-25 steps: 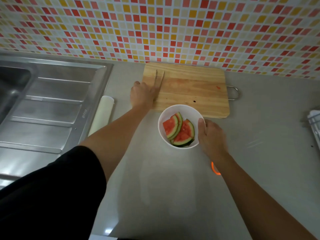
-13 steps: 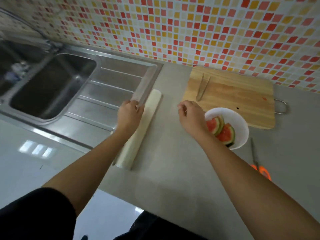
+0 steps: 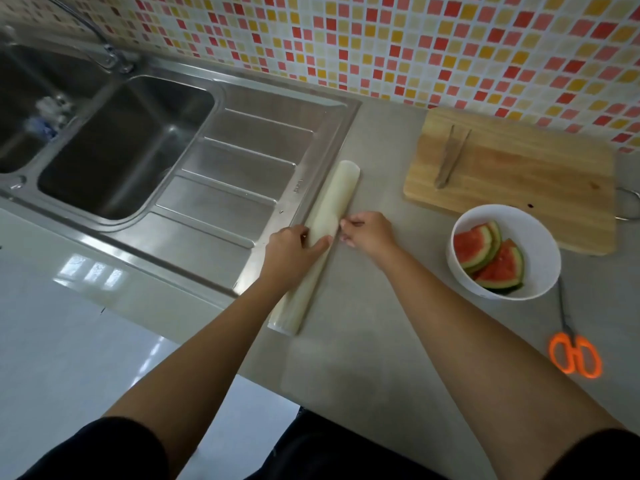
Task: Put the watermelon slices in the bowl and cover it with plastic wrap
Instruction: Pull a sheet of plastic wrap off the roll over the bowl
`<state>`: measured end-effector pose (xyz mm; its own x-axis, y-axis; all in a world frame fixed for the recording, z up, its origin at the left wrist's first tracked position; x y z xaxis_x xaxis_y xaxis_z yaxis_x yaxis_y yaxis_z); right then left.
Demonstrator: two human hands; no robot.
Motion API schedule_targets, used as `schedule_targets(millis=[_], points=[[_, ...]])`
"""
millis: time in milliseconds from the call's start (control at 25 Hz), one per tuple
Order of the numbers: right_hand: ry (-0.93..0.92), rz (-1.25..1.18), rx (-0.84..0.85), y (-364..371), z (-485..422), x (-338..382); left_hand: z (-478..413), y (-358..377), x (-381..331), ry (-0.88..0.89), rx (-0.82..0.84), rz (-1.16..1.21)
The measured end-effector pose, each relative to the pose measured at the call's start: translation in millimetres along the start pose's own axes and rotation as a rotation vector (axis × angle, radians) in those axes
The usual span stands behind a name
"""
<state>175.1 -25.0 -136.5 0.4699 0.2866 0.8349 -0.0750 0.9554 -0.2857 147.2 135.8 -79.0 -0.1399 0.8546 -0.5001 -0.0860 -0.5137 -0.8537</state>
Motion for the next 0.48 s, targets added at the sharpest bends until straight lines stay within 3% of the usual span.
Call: schedule_targets(millis=[120, 280, 480], points=[[0.036, -0.085, 0.015, 2.5, -2.6, -2.6, -1.6, 0.3, 2.2, -0.020, 0.007, 0.040], [0.046, -0.311, 0.015, -6.4, 6.5, 12.1, -0.9, -5.3, 5.4, -0.053, 0.028, 0.279], [0.008, -0.406, 0.075, -31.5, 24.6, 34.6, 3.6, -19.2, -27.1, 0.047, 0.080, 0.451]])
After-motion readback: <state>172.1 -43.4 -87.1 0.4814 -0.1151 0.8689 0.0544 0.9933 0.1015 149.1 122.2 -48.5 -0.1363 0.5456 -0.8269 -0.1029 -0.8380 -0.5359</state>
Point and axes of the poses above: each hand's wrist, its own z-axis away from the middle knuckle, its own y-axis out of the palm, x = y × z, the point moved 10 cm from there along -z, towards the middle knuckle, and after that the axes turned 1 degree about -z, right-handed, at the moved point
